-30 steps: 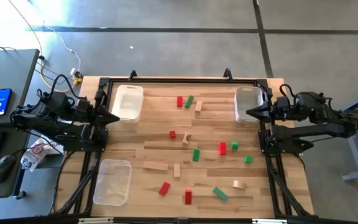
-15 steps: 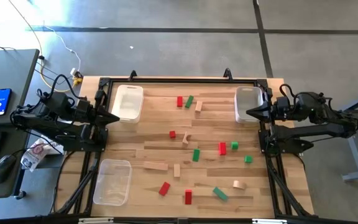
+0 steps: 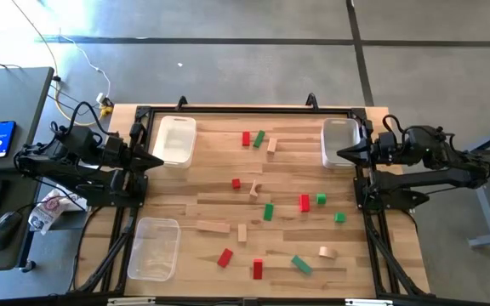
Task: Sort & place blocks by color
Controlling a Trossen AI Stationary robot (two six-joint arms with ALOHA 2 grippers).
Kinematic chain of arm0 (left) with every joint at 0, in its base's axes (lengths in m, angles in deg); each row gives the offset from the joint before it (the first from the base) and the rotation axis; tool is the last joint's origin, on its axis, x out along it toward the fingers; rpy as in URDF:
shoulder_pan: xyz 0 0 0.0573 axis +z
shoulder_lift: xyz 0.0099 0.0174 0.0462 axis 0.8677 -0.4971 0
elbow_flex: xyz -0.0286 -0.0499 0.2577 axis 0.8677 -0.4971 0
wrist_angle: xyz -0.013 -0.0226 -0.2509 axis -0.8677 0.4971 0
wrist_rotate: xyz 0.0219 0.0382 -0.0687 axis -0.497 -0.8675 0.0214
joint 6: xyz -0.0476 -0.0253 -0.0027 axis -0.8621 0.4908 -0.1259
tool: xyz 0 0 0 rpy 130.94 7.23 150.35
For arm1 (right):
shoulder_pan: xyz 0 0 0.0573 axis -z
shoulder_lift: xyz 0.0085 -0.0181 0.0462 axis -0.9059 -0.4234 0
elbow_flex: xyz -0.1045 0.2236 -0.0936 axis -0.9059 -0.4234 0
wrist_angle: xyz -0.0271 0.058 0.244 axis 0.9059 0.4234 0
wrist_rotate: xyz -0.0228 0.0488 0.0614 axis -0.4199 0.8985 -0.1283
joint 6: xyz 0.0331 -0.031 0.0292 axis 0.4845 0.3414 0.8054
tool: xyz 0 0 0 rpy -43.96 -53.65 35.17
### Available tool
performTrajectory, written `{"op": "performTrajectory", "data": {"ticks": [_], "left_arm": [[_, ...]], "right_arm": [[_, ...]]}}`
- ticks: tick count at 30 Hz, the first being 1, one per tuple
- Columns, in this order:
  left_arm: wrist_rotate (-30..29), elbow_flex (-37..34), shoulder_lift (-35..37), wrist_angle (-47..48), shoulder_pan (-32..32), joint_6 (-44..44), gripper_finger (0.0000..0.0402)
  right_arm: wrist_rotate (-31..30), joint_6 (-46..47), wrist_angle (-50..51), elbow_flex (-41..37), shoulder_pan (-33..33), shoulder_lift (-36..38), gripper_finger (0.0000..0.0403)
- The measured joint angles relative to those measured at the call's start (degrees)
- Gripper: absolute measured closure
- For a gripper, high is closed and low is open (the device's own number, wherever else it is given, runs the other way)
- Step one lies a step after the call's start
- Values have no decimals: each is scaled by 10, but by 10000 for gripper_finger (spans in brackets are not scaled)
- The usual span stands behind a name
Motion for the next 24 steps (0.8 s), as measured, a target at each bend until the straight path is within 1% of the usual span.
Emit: {"op": "performTrajectory", "data": {"ticks": [4,9,24], "left_arm": [[0,0,0,0,0,0,401],[-19,0,0,2,0,0,401],[-19,0,0,2,0,0,401]], "right_arm": [[0,0,0,0,0,0,403],[0,0,0,0,0,0,403],[0,0,0,0,0,0,403]]}}
